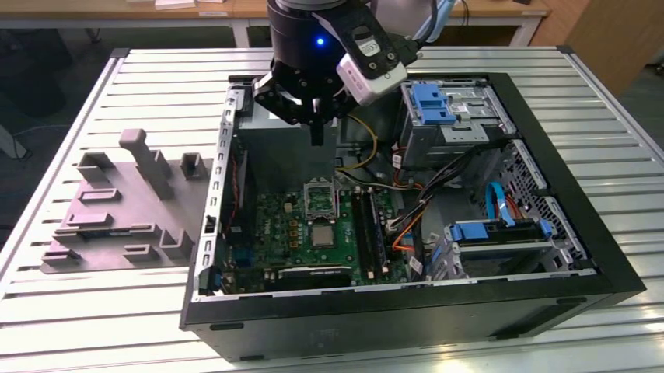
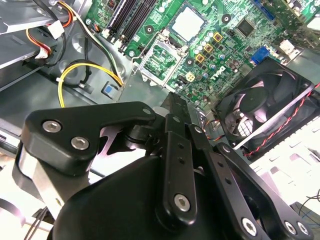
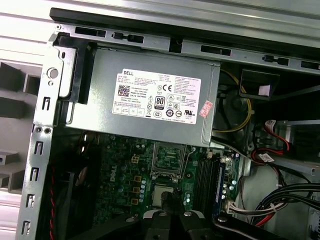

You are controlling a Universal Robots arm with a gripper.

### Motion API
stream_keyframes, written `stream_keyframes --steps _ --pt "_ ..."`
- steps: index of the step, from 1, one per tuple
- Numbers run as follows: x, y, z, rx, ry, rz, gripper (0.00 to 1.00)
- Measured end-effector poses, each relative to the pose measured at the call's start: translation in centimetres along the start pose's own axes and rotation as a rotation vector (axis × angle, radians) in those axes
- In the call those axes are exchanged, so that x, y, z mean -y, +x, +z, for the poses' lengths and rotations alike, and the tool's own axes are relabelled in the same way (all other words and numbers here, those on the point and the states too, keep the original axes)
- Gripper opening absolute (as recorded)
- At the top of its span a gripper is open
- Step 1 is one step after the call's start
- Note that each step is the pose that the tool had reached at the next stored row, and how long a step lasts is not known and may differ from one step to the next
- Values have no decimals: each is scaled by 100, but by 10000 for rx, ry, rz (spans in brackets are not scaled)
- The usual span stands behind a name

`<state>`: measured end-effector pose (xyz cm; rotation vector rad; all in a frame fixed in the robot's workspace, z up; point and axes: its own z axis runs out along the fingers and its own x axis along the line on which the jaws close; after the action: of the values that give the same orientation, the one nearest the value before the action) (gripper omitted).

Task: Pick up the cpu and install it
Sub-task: 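Close the cpu cover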

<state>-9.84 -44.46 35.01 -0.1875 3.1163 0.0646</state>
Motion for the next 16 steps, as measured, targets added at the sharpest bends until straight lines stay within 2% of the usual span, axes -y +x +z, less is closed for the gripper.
stream_keyframes --steps 7,12,16 --pt "22 3 16 0 -1 -5 11" --pt "24 3 43 -31 -17 -777 11" --pt "43 0 61 -34 -18 -823 11"
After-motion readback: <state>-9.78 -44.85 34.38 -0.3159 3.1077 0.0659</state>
